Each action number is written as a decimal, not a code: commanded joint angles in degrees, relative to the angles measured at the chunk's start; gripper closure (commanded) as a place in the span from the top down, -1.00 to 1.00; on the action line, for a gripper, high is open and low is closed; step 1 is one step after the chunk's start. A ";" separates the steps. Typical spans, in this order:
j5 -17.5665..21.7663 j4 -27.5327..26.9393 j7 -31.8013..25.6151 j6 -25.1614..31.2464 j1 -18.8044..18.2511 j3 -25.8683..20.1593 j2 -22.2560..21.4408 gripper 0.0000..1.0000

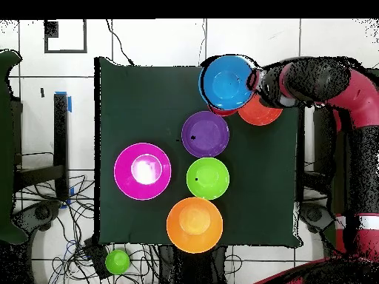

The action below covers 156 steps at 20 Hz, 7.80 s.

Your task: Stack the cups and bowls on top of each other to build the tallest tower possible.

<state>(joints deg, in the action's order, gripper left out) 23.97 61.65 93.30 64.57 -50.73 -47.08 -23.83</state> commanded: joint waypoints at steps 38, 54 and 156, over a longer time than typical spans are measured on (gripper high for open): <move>2.59 4.21 -17.82 11.93 0.36 0.61 -7.66 -1.00; 2.96 11.66 -13.85 5.96 -0.78 0.84 -9.59 -1.00; 3.74 13.21 -13.02 -4.14 -2.60 -1.71 -5.21 -1.00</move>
<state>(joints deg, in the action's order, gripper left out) 24.45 72.74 93.30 62.45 -55.37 -49.17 -32.01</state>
